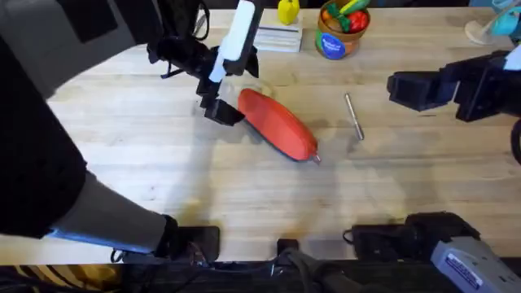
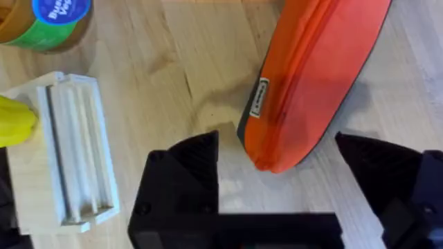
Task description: Unzip the bag, pick up the pens from the table one at a time and place them inside, then zip the bag closed.
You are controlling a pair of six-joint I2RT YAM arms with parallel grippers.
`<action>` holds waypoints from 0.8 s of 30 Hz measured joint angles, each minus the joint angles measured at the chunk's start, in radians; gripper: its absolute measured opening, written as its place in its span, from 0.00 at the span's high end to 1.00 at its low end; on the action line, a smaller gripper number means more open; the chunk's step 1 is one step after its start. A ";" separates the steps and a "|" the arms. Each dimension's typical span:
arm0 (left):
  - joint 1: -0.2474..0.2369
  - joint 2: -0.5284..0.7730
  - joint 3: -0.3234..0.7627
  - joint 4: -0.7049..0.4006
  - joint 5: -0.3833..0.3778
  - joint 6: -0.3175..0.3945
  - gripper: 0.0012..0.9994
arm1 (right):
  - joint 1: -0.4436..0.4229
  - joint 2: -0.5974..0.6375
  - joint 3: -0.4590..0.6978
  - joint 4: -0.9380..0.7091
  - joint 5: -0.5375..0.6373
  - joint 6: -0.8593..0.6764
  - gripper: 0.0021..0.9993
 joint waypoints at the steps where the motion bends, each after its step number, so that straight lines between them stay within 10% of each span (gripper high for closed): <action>1: 0.000 0.005 0.000 -0.006 0.000 0.000 0.01 | 0.000 0.000 0.000 0.000 0.000 0.000 0.00; 15: 0.000 0.027 0.000 -0.037 0.001 0.000 0.01 | 0.000 0.000 0.000 0.000 0.000 0.000 0.00; 21: 0.000 0.027 0.001 -0.028 0.001 0.000 0.83 | 0.000 0.000 0.000 -0.009 -0.001 0.002 0.00; 24: 0.001 0.027 0.001 -0.025 0.002 0.004 0.95 | 0.000 0.000 0.000 -0.057 -0.026 0.023 0.00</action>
